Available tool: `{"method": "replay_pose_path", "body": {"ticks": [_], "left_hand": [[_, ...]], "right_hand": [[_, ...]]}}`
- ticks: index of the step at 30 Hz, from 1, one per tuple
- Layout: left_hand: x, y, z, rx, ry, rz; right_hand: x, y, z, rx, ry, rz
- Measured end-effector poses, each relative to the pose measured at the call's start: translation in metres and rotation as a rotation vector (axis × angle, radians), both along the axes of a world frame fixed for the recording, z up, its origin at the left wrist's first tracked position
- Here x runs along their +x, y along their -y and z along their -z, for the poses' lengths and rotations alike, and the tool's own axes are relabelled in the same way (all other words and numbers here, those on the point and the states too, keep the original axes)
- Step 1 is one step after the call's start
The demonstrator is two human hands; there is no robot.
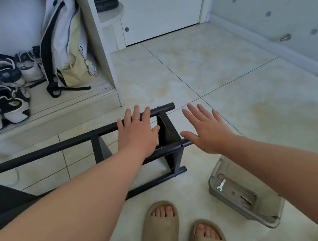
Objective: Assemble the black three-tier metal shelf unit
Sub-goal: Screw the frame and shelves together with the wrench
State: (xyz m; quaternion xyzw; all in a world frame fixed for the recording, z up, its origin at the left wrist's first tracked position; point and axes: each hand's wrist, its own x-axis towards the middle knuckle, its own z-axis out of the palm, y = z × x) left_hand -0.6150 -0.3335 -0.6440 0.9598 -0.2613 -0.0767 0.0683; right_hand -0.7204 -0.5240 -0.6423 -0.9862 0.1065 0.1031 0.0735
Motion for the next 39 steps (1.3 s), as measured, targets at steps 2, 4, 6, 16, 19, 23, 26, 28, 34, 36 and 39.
{"method": "replay_pose_path", "body": {"ticks": [2,4,6,16,19,23,26,28,34,36,39], "left_hand": [[-0.015,0.017,-0.005,-0.038,0.042,0.130],[-0.033,0.036,-0.009,-0.076,0.071,0.247],[-0.051,0.056,-0.011,-0.092,0.090,0.377],[-0.131,0.127,0.057,0.113,-0.431,0.598],[-0.135,0.132,0.101,0.178,-0.569,0.423],[-0.129,0.141,0.143,0.058,-0.639,0.214],[-0.121,0.141,0.167,0.044,-0.585,0.212],[-0.120,0.137,0.178,0.044,-0.590,0.229],[-0.124,0.134,0.186,-0.025,-0.608,0.225],[-0.126,0.135,0.187,-0.037,-0.610,0.212],[-0.126,0.135,0.184,-0.034,-0.627,0.216]], "right_hand": [[-0.031,0.015,-0.005,-0.019,-0.019,0.041],[-0.064,0.028,-0.005,-0.043,-0.063,0.077],[-0.097,0.043,0.000,-0.042,-0.127,0.118],[-0.145,0.110,0.079,0.075,-0.564,0.236],[-0.143,0.124,0.123,0.060,-0.672,0.189],[-0.152,0.133,0.172,-0.045,-0.736,0.163],[-0.163,0.133,0.190,-0.084,-0.722,0.123],[-0.170,0.134,0.200,-0.110,-0.679,0.113],[-0.172,0.125,0.227,-0.041,-0.627,0.125],[-0.172,0.124,0.233,-0.038,-0.646,0.121],[-0.169,0.126,0.232,-0.025,-0.677,0.124]]}}
